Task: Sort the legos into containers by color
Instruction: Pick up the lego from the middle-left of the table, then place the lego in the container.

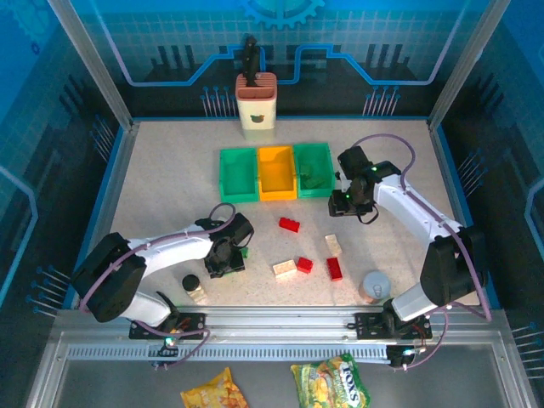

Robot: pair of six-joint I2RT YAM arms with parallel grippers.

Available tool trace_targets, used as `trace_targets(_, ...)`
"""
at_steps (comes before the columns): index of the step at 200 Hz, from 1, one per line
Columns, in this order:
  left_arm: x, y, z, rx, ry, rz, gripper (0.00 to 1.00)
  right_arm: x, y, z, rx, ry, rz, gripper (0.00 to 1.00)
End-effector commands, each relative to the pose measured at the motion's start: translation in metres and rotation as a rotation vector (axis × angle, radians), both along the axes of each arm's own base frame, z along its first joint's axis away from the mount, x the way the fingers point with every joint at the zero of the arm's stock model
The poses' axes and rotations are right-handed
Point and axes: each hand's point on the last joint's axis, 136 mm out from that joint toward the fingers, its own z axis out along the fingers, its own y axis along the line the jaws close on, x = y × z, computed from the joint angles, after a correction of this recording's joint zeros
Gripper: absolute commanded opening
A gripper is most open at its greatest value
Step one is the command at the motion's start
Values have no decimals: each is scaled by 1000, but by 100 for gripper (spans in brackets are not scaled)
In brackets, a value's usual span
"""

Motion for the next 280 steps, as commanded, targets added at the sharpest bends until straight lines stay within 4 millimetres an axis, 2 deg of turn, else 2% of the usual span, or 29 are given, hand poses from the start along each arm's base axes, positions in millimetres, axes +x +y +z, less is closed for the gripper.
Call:
trace_targets(1, 4, -3, 5, -1, -4, -28, 47, -2, 4, 4, -3, 5, 9, 43)
trace_targets(43, 5, -8, 17, -29, -18, -55, 45, -2, 3, 8, -7, -4, 9, 43)
trace_targets(81, 12, -14, 39, -54, -55, -82, 44, -2, 2, 10, -9, -10, 6, 43)
trace_targets(152, 44, -33, 77, -82, -169, -174, 43, -4, -3, 16, -30, -23, 9, 43)
trace_targets(182, 70, -53, 94, -115, -238, -212, 42, -7, -7, 17, -35, -26, 0, 43)
trace_targets(253, 146, -124, 129, -183, -364, -373, 42, -16, -25, 21, -44, -34, -37, 43)
trace_targets(280, 174, -150, 136, -194, -392, -436, 42, -22, -33, 27, -44, -47, -57, 43)
